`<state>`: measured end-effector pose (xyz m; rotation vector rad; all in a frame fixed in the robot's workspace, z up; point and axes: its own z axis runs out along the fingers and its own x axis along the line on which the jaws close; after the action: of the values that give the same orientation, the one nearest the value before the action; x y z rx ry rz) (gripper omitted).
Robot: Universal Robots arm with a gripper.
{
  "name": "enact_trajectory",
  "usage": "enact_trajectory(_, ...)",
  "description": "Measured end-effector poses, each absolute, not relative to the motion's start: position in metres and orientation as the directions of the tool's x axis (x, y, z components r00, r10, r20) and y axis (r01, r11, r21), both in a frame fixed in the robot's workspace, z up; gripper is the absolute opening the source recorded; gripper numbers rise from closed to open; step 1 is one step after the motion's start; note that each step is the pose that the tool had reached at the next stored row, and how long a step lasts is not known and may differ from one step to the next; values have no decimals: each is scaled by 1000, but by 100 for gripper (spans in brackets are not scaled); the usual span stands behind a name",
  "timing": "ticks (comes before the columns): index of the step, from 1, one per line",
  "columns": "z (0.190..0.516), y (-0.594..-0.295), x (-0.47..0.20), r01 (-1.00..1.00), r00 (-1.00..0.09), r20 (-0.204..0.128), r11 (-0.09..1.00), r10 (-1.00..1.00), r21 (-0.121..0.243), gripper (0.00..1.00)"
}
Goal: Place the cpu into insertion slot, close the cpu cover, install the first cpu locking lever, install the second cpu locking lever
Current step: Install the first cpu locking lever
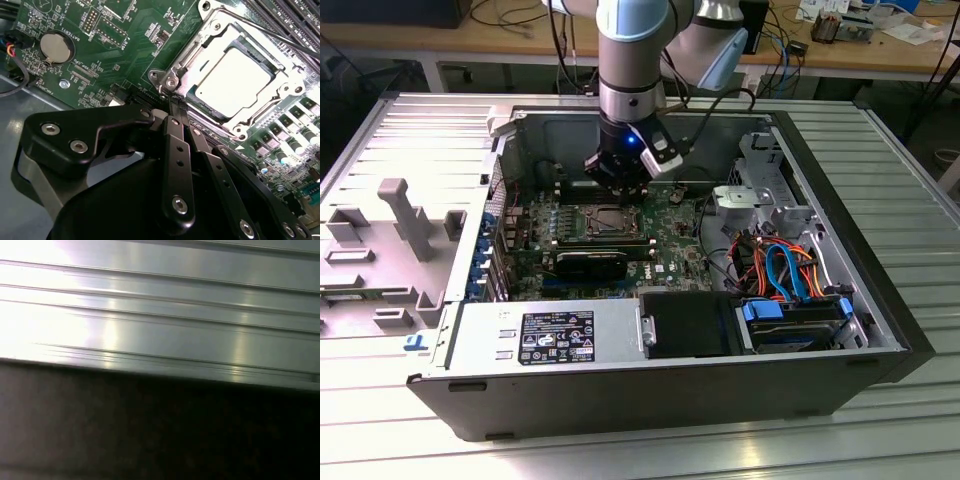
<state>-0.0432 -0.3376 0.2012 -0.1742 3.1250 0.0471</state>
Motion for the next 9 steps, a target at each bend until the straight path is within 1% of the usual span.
enact_trajectory(9,205,-332,-43,-117,-993,-17,993,-116,34,11)
